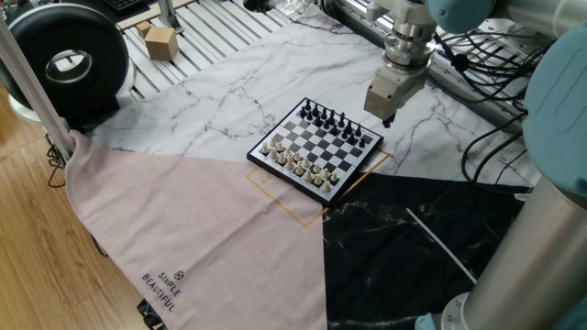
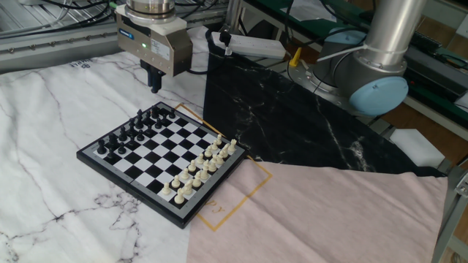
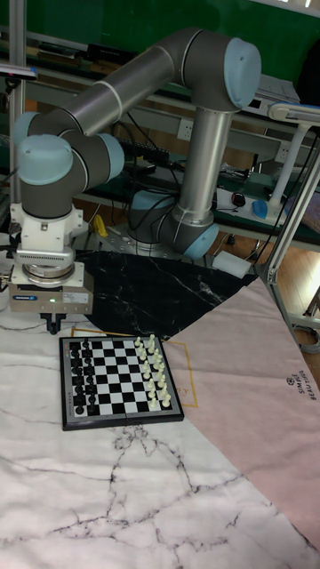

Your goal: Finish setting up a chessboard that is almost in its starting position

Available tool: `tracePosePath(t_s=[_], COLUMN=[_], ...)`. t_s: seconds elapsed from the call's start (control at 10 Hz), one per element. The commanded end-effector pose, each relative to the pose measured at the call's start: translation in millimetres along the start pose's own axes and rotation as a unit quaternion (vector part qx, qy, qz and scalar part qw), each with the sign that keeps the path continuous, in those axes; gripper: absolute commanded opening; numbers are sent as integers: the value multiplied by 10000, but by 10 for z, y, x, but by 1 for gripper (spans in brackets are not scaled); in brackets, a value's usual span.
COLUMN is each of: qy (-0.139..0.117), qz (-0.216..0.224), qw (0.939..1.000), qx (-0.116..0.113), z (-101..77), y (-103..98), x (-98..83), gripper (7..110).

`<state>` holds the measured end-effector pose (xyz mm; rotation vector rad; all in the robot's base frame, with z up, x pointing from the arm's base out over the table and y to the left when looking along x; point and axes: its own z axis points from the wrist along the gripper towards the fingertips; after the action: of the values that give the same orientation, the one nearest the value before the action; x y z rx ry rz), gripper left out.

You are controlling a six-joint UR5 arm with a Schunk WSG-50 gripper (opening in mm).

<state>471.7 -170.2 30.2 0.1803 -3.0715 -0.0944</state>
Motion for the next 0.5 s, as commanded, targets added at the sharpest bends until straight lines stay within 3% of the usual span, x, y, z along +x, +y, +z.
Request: tracePosePath(t_s=[0.0, 0.2, 0.4], qy=[-69, -79, -126], qz=[109, 160, 166], qw=[9999, 9998, 9997], qx=[-86, 123, 112], z=[-27, -41, -7], y=[131, 129, 158], x=[-100, -136, -160], gripper=[7, 7, 7])
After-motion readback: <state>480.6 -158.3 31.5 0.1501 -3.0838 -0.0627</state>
